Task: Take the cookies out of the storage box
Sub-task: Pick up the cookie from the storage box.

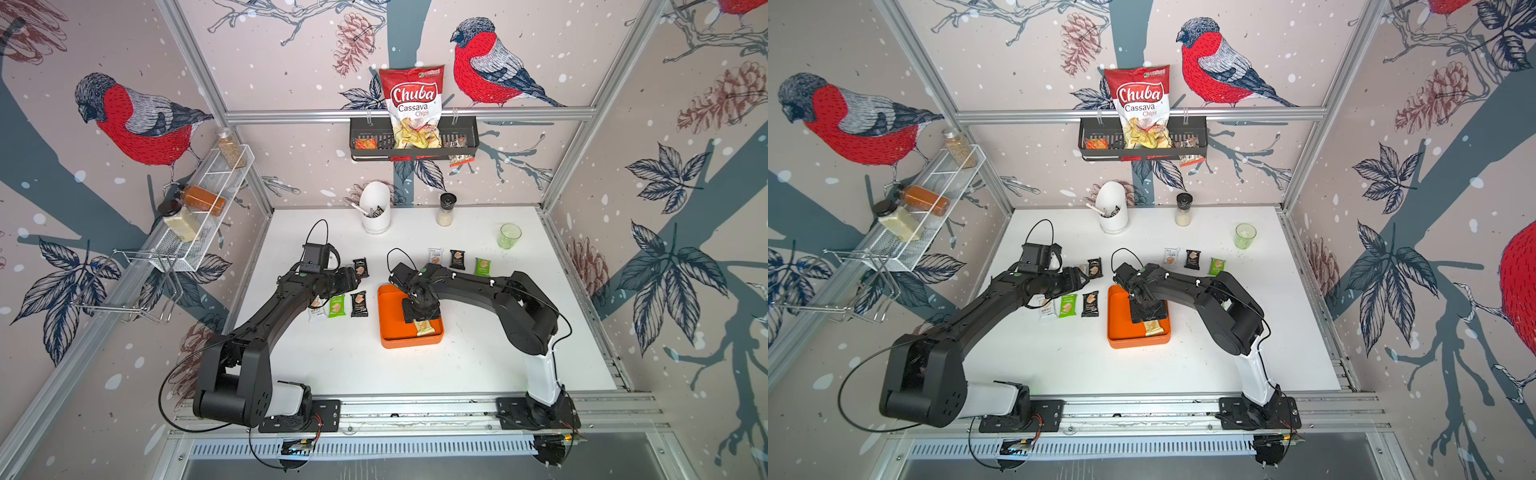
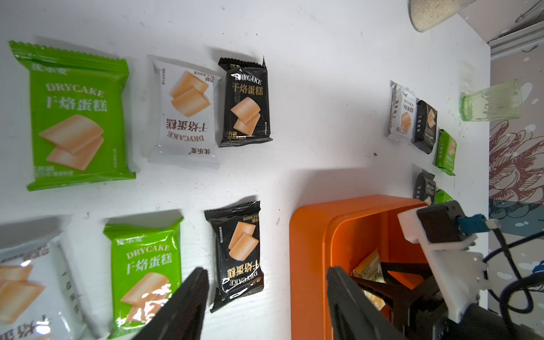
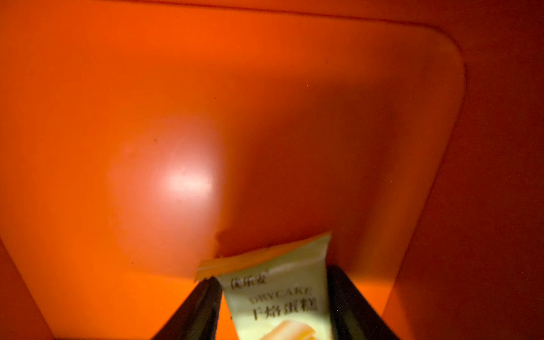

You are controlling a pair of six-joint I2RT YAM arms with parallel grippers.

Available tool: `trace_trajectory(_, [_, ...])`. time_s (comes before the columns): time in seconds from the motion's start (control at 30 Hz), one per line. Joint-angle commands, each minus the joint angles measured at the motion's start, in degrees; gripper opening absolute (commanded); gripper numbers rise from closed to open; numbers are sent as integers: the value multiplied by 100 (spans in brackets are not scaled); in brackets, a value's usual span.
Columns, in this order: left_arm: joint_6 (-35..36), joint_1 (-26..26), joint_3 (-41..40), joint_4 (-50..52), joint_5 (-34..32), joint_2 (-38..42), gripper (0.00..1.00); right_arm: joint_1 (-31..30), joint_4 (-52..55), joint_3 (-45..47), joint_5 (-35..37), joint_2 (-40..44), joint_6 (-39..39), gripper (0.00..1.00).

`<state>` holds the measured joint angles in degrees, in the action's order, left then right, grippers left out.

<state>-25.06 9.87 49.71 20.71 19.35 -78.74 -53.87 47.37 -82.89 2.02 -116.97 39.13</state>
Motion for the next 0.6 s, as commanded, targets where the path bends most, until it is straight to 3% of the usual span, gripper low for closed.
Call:
trace_trajectory(0.0, [74, -11, -1, 45, 8, 47, 68, -8, -2, -51, -66, -89, 24, 56])
trace_trajectory(0.23, [70, -12, -32, 33, 12, 82, 68, 42, -38, -321, 77, -93, 57, 45])
trace_trajectory(0.57, [55, -31, -67, 25, 33, 96, 68, 121, -22, -708, 185, 174, 102, 46])
